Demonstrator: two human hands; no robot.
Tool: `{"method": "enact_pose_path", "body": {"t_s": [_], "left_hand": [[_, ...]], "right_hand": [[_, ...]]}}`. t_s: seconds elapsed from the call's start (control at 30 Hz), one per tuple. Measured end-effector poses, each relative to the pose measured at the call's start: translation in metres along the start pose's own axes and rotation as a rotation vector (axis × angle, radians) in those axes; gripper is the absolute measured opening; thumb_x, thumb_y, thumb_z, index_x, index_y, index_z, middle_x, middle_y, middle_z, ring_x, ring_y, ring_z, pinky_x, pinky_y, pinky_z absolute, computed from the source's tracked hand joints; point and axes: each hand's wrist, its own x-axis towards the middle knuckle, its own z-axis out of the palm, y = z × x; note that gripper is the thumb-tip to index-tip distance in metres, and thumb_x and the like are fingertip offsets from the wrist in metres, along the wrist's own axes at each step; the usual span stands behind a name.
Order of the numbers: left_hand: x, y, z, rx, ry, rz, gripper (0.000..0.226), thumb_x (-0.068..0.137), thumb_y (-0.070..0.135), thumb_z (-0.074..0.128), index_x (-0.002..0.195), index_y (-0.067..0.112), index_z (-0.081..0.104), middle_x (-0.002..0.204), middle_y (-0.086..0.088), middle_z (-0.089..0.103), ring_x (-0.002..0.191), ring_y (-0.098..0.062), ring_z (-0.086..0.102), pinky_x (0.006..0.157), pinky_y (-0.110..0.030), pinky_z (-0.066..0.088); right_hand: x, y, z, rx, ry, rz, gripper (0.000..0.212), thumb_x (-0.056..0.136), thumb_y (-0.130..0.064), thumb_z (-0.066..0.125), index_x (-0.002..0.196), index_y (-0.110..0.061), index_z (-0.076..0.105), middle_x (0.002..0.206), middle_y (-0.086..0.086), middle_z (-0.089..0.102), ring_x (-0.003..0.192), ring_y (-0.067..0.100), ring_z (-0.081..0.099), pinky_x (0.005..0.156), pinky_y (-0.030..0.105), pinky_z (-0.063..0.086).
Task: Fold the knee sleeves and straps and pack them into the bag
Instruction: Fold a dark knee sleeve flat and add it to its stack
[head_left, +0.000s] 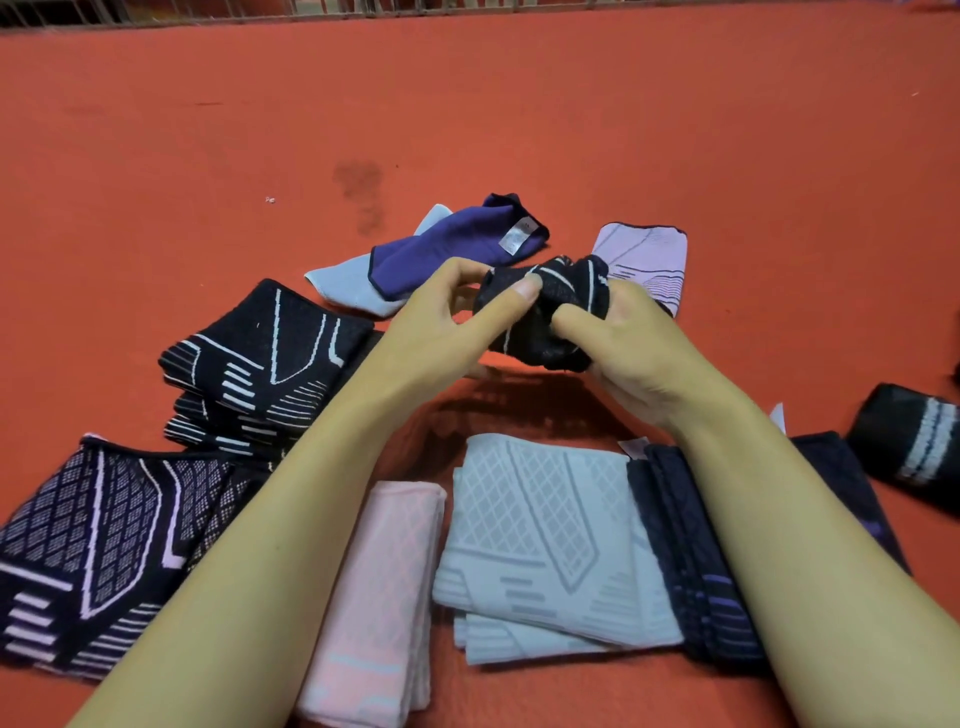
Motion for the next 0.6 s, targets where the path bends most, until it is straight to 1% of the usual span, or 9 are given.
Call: {"method": "enact_pose_path", "body": {"t_s": [0.07,0.1,0.17,0.23,0.33,0.4,0.47,0.53,0.6], "left_hand": [[0.002,-0.004,0.000,0.076,0.034,0.046,0.040,0.087,0.056,0.073,0.115,0.029,0.064,0.111,0.014,0.073,0.109,-0.005,0.070,0.092,-0.047,0.061],[0.002,-0.005,0.000,0.113,0.053,0.069,0.036,0.088,0.052,0.073,0.115,0.030,0.063,0.111,0.015,0.072,0.108,-0.003,0.069,0.092,-0.047,0.061],[0.005,-0.007,0.000,0.150,0.086,0.099,0.031,0.086,0.037,0.068,0.115,0.027,0.063,0.115,0.016,0.070,0.110,0.001,0.066,0.088,-0.049,0.062],[0.006,-0.007,-0.002,0.144,0.095,0.082,0.034,0.080,0.030,0.059,0.113,0.027,0.064,0.115,0.017,0.070,0.109,0.000,0.067,0.085,-0.049,0.063],[0.007,-0.010,-0.004,0.180,0.114,0.087,0.029,0.080,0.029,0.059,0.108,0.032,0.065,0.111,0.016,0.072,0.103,-0.007,0.071,0.084,-0.050,0.062],[0.008,-0.011,-0.006,0.152,0.124,0.096,0.019,0.087,0.019,0.061,0.103,0.028,0.064,0.104,0.010,0.073,0.087,-0.014,0.075,0.073,-0.045,0.064],[0.008,-0.009,-0.007,0.135,0.113,0.101,0.016,0.093,0.006,0.060,0.100,0.020,0.065,0.094,0.004,0.073,0.072,-0.014,0.074,0.062,-0.036,0.062],[0.006,-0.006,-0.008,0.127,0.100,0.113,0.014,0.097,0.002,0.060,0.098,0.014,0.067,0.086,0.001,0.072,0.066,-0.011,0.070,0.057,-0.030,0.059],[0.006,-0.005,-0.008,0.091,0.106,0.119,0.012,0.099,0.003,0.061,0.099,0.011,0.070,0.083,0.000,0.070,0.064,-0.009,0.066,0.055,-0.026,0.057]], "right_hand": [[0.001,0.001,0.000,-0.067,0.021,-0.005,0.033,0.076,-0.024,0.060,0.094,0.003,0.063,0.082,0.019,0.063,0.078,0.024,0.055,0.080,0.049,0.051],[0.002,0.002,0.000,-0.043,0.022,-0.005,0.041,0.076,-0.026,0.062,0.102,0.005,0.065,0.095,0.030,0.067,0.086,0.034,0.063,0.091,0.060,0.053],[0.004,0.004,-0.001,0.050,0.049,0.002,0.041,0.080,-0.022,0.065,0.111,0.005,0.068,0.115,0.036,0.065,0.111,0.051,0.063,0.103,0.068,0.045],[0.006,0.005,-0.004,0.159,0.078,0.014,0.040,0.084,-0.018,0.063,0.117,0.005,0.068,0.123,0.036,0.064,0.121,0.053,0.058,0.107,0.068,0.043],[0.005,0.004,-0.004,0.313,0.049,0.035,0.042,0.090,-0.009,0.057,0.128,0.007,0.062,0.129,0.034,0.063,0.126,0.049,0.059,0.112,0.061,0.043],[0.005,0.003,-0.006,0.393,0.003,0.039,0.037,0.098,-0.002,0.048,0.133,0.005,0.060,0.132,0.031,0.064,0.129,0.045,0.059,0.116,0.058,0.041],[0.004,0.001,-0.009,0.470,-0.031,0.040,0.037,0.102,0.002,0.040,0.133,0.003,0.060,0.133,0.029,0.065,0.131,0.042,0.058,0.117,0.055,0.041],[0.004,0.001,-0.011,0.509,-0.030,0.041,0.035,0.103,0.000,0.040,0.131,0.001,0.062,0.131,0.027,0.066,0.130,0.042,0.060,0.113,0.053,0.043],[0.006,0.002,-0.010,0.492,0.031,0.060,0.030,0.104,-0.003,0.045,0.129,-0.002,0.063,0.122,0.021,0.070,0.117,0.036,0.066,0.102,0.049,0.050]]}}
